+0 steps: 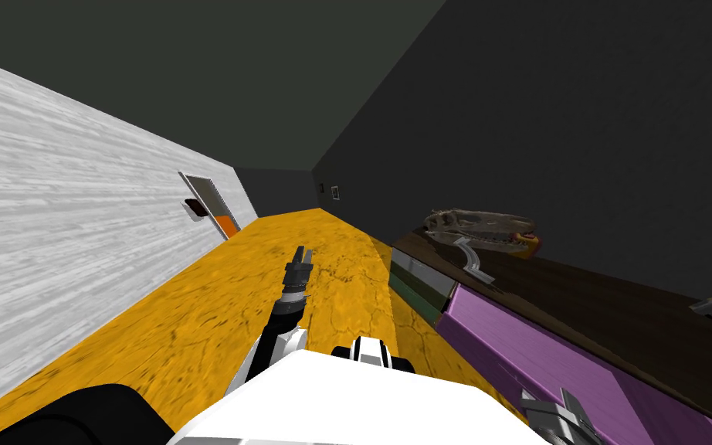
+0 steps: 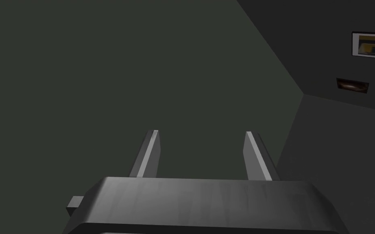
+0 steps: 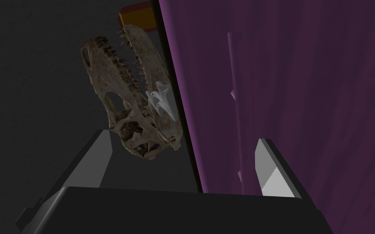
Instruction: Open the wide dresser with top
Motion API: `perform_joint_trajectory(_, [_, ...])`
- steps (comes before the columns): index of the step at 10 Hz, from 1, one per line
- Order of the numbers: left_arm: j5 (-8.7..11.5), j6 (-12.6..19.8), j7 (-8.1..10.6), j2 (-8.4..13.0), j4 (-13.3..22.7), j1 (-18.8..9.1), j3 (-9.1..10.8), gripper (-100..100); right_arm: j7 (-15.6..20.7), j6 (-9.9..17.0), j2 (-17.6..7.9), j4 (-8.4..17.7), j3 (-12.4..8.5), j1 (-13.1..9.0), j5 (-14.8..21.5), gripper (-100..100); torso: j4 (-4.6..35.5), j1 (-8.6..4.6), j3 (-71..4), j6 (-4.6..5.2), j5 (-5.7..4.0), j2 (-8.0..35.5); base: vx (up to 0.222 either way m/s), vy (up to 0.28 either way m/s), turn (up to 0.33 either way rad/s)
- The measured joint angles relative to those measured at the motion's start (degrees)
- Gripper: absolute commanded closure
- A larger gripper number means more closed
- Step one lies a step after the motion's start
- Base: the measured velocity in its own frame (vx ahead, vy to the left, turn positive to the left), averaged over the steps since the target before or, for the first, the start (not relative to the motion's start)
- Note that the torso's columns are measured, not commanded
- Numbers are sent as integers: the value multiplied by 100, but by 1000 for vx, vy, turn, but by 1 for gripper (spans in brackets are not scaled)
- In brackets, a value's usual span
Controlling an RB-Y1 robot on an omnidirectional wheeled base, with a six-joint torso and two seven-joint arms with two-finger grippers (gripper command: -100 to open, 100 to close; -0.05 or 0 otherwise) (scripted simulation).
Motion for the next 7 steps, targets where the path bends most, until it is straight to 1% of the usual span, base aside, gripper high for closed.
perform_joint_trajectory(1, [0, 0, 0, 0, 0, 0, 0, 0, -2, -58, -57, -54, -17, 28, -25, -100, 4, 1, 0, -1, 5, 3, -3, 12, -6])
perform_joint_trajectory(2, [0, 0, 0, 0, 0, 0, 0, 0, 2, -79, -53, -54, -10, 41, -32, 0, 2, -9, 0, -1, -1, 0, 0, 0, 0])
perform_joint_trajectory(7, [0, 0, 0, 1, 0, 0, 1, 0, 8, -127, -25, -31, 17, 64, -45, 0, -10, -34, 0, 4, -25, -9, 0, 0, 0])
